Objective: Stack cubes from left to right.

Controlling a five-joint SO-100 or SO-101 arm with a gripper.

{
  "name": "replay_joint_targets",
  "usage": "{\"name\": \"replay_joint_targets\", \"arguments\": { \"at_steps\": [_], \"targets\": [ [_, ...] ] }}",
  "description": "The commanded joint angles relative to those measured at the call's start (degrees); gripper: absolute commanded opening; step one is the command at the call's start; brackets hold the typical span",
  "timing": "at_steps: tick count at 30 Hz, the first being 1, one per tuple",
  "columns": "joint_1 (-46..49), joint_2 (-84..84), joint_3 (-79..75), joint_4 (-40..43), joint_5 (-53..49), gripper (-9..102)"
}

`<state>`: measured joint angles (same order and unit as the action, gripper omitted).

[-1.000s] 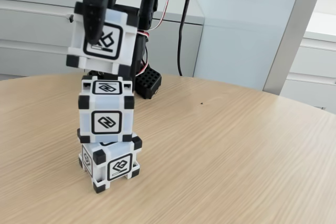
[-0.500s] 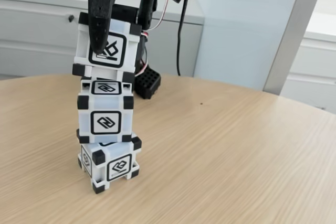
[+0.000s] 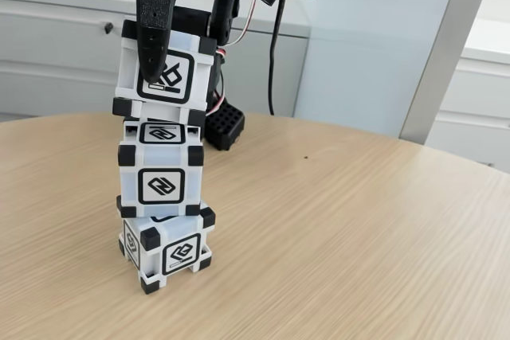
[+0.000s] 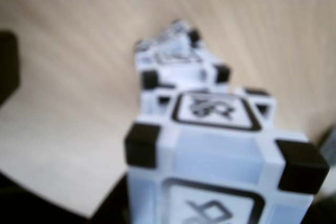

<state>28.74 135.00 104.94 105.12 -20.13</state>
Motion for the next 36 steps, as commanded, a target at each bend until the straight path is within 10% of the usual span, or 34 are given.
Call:
{"name": "replay_joint_targets", "arguments": {
  "at_steps": [1,7,24,36],
  "targets": [
    [-0.35,1.23,-0.26,4.66,-0.53,20],
    [-0.35,1.23,-0.26,4.66,-0.53,35],
    [-5.89,8.70,-1.05,4.66,1.85,34],
    [-24.79,20.21,-1.14,4.57,3.60,0]
  ]
}}
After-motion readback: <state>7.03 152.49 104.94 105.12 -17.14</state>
